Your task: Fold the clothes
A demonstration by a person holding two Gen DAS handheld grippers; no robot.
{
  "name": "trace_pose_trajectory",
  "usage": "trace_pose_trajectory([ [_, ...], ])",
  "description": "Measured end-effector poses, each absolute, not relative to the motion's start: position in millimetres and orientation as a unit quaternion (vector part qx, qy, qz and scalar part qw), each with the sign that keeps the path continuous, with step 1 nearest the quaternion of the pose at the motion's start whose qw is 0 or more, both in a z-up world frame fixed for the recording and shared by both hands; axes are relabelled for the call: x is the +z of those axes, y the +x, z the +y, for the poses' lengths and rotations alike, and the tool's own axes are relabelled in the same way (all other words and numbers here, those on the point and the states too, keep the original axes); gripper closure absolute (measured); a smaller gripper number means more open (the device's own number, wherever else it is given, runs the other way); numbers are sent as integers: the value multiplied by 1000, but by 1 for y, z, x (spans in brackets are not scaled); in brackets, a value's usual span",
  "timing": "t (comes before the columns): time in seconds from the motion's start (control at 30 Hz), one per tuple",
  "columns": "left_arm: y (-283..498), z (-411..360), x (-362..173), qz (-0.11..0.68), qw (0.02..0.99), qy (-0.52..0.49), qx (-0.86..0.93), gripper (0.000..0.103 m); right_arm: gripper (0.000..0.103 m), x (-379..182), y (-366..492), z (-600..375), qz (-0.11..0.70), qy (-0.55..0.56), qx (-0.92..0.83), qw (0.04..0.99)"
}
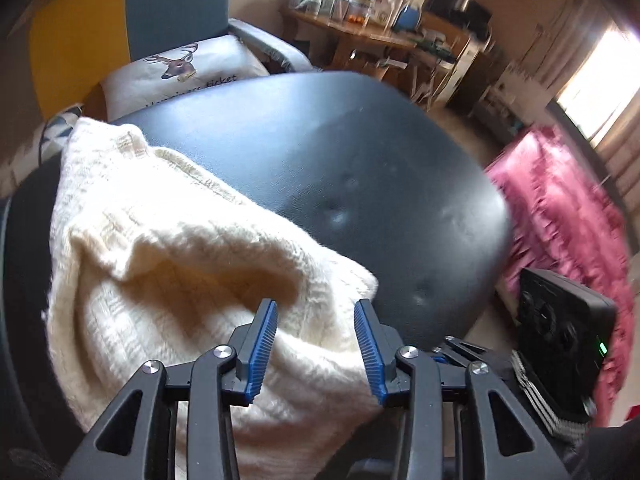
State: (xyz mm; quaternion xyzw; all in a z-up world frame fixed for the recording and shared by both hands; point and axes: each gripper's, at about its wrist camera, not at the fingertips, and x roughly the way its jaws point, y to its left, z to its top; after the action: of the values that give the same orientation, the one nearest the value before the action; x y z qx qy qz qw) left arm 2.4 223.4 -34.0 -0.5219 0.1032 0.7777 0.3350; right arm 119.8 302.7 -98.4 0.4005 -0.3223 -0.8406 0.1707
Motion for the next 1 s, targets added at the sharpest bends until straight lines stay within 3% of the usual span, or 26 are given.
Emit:
trace_pose_trajectory([
  [0.13, -2, 237, -53, 117, 321, -546, 765, 72, 0, -109, 122, 303, -314, 415, -839, 159],
  [0.2, -1, 237, -57, 117, 315, -545, 768, 90, 0, -115, 120, 302, -308, 423, -839, 151],
  [0.3, -1, 224, -57, 80, 328, -539, 772, 94, 0, -121, 118, 299, -298, 433, -840, 138],
  [0.63, -15, 72, -10, -181, 358, -477, 782, 95, 0, -116, 117, 277, -229, 435, -867, 86],
  [0.8, -14, -29, -21, -266, 316, -457, 788, 95, 0, -114, 116, 260, -156, 454, -874, 69],
  [1.0, -18, -122, -52, -343, 245, -440, 793, 95, 0, -109, 109, 257, -130, 486, -863, 46],
])
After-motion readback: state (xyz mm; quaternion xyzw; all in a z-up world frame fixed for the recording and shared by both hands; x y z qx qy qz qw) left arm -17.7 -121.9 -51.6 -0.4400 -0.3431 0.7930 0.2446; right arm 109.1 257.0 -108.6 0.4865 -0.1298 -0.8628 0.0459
